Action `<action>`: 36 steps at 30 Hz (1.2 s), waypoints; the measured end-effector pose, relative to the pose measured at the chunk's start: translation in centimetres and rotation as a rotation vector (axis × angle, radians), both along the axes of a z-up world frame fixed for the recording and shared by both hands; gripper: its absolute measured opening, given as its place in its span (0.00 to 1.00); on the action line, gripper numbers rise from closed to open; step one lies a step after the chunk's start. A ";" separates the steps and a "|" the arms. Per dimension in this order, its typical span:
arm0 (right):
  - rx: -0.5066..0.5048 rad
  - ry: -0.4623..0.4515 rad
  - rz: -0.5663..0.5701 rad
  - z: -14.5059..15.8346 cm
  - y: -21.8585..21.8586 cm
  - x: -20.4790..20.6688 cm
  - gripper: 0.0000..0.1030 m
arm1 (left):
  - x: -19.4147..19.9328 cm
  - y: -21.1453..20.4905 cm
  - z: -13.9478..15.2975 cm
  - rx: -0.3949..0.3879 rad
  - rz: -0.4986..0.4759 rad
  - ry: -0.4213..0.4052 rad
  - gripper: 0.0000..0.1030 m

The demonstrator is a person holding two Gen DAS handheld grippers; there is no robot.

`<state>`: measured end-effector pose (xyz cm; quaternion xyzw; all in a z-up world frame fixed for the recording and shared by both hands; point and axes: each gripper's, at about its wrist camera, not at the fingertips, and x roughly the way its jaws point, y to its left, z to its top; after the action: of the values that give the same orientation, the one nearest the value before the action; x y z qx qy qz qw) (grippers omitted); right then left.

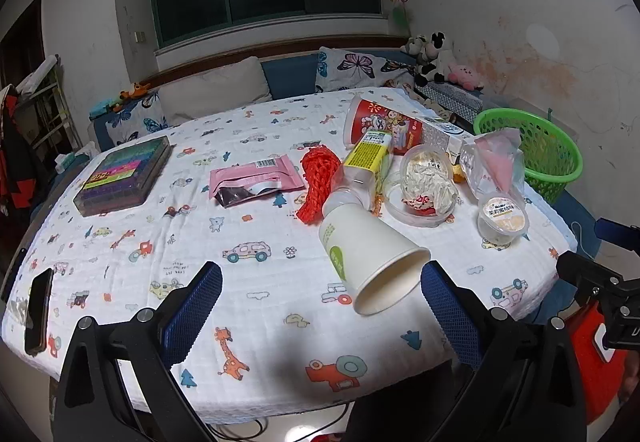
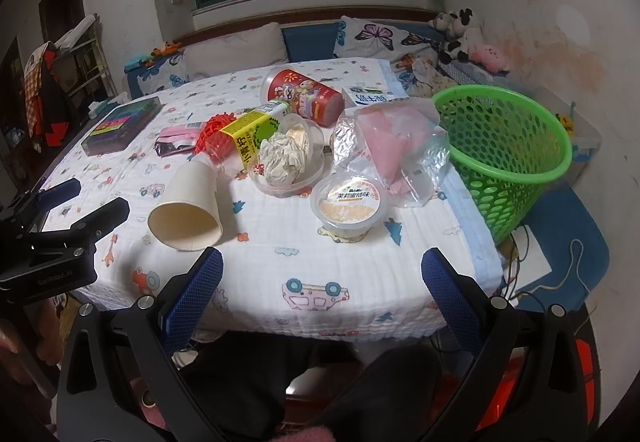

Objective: Collect trash

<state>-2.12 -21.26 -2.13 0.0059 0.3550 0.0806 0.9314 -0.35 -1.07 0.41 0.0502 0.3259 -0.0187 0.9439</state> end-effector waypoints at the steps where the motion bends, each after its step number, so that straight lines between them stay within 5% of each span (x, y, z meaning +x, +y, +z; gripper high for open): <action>1: -0.001 0.000 -0.001 0.0 0.0 0.0 0.96 | 0.0 0.0 0.0 0.000 0.001 0.000 0.94; 36: 0.003 0.013 0.006 -0.4 0.3 0.4 0.96 | 0.1 0.0 -0.4 -0.004 0.005 0.003 0.94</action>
<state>-1.77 -20.97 -2.50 0.0070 0.3608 0.0839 0.9288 -0.24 -1.09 0.01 0.0476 0.3273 -0.0168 0.9436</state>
